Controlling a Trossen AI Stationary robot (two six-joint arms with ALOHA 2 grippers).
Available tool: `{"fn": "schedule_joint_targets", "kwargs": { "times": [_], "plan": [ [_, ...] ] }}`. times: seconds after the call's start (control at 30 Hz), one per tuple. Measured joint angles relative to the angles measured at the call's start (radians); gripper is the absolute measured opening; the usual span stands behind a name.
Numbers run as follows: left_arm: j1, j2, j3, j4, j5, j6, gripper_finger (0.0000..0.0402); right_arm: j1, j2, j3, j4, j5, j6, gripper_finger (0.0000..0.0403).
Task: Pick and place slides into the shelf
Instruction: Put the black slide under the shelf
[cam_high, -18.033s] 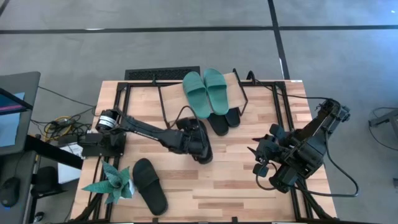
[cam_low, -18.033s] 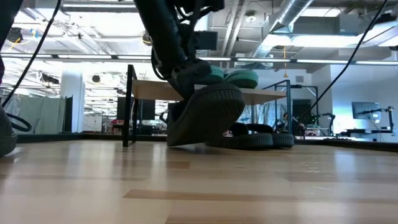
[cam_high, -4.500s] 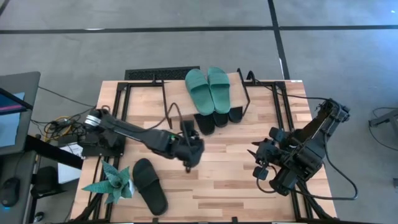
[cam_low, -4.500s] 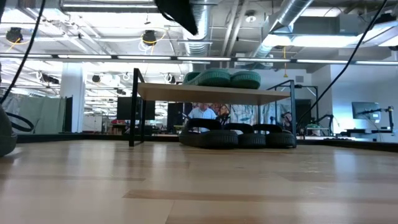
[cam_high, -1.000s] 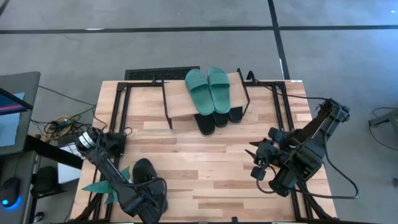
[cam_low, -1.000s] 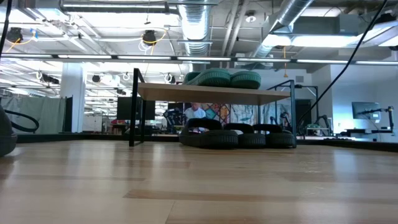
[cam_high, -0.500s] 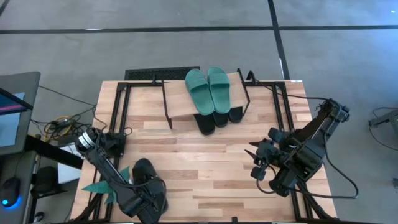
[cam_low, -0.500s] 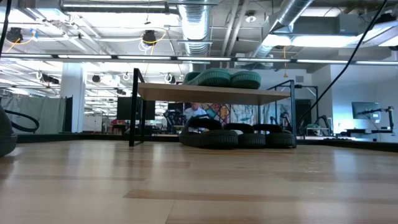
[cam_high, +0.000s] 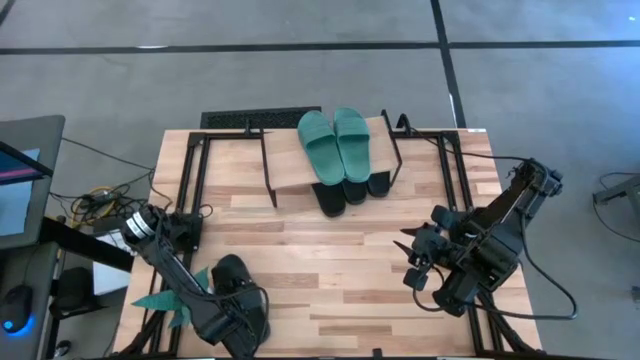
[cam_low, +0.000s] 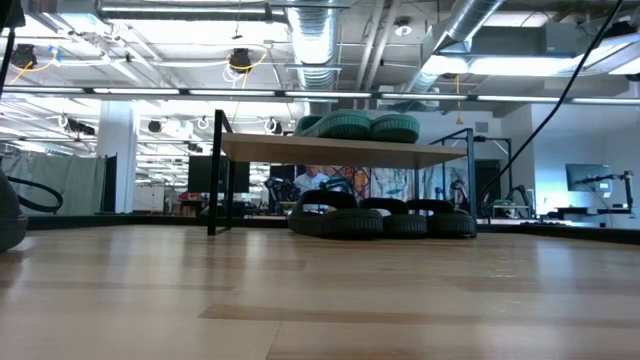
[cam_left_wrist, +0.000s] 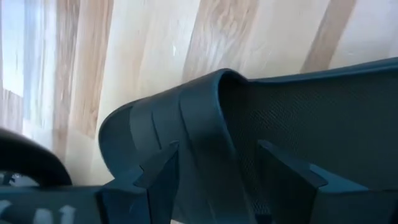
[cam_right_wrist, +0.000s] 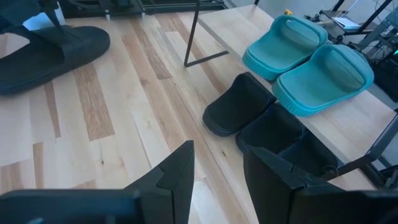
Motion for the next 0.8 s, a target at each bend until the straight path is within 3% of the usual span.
{"fn": "schedule_joint_targets", "kwargs": {
  "times": [0.33, 0.43, 0.57, 0.8],
  "plan": [
    [0.006, 0.000, -0.043, 0.007, 0.017, -0.018, 0.0183, 0.000, 0.000, 0.000, -0.004, 0.000, 0.000, 0.0129],
    [0.011, 0.000, -0.043, -0.008, 0.011, -0.024, 0.0137, -0.001, 0.000, 0.000, -0.004, 0.000, 0.000, 0.0129],
    [0.013, 0.000, -0.043, -0.012, 0.005, -0.022, 0.0028, -0.009, 0.000, 0.000, -0.004, 0.000, 0.000, 0.0129],
    [0.013, 0.000, -0.032, -0.033, -0.024, -0.033, 0.0005, -0.010, 0.000, 0.000, -0.003, 0.000, 0.000, 0.0129]
  ]
}}
